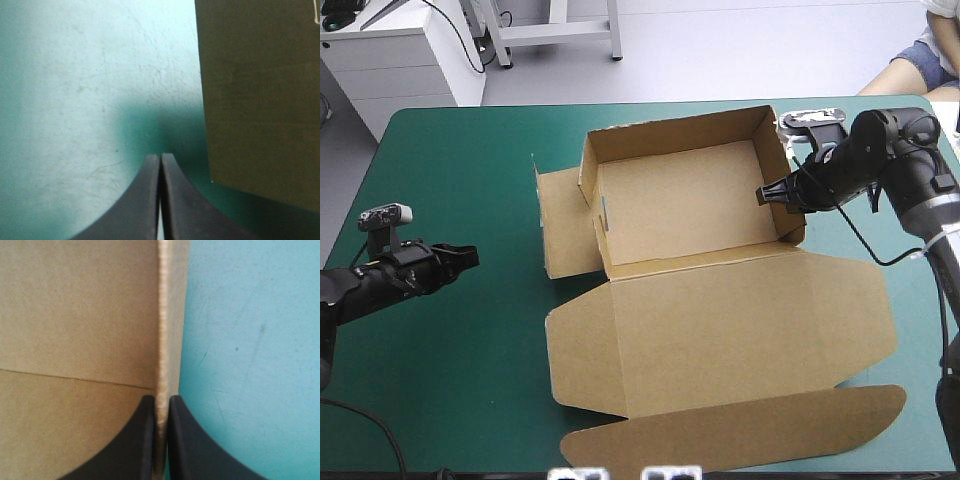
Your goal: Fold the box
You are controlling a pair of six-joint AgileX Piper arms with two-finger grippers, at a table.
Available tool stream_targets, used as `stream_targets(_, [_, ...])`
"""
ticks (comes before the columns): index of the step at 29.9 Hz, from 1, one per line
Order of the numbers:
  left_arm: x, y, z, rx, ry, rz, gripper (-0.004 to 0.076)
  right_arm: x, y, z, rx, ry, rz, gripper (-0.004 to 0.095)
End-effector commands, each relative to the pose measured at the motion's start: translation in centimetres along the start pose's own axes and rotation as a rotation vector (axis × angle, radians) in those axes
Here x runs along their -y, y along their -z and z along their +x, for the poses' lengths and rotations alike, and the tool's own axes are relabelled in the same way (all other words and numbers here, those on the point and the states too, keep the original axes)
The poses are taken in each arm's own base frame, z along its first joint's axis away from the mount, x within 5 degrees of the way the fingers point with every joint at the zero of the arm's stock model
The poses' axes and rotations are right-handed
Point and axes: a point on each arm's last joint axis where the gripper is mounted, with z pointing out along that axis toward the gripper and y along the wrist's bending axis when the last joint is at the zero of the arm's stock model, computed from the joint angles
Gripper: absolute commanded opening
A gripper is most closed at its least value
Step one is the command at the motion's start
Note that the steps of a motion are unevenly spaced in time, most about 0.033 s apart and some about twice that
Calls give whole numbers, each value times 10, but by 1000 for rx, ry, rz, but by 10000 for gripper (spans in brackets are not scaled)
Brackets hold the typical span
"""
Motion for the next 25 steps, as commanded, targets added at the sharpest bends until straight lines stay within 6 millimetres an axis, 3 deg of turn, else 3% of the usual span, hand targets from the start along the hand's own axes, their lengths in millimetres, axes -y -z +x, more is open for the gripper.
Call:
stream_targets(1, [2,5,-15,99,10,-27,-8,-4,26,-5,117,-7,-13,-14])
stream_targets(8, [-22,-18,-13,26,47,-78,-8,-5,34,-8,137,8,-17,-18])
stream_targets(15, [-42,-48,-6,-57,157,-48,-8,-22,67,-18,234,56,-153,-20])
stream_targets(19, [-36,-56,-6,-58,172,67,-8,-37,77,-22,297,123,-314,-18])
stream_targets(25, [-16,-65,-6,-62,157,143,-8,-37,71,-28,324,115,-318,-18])
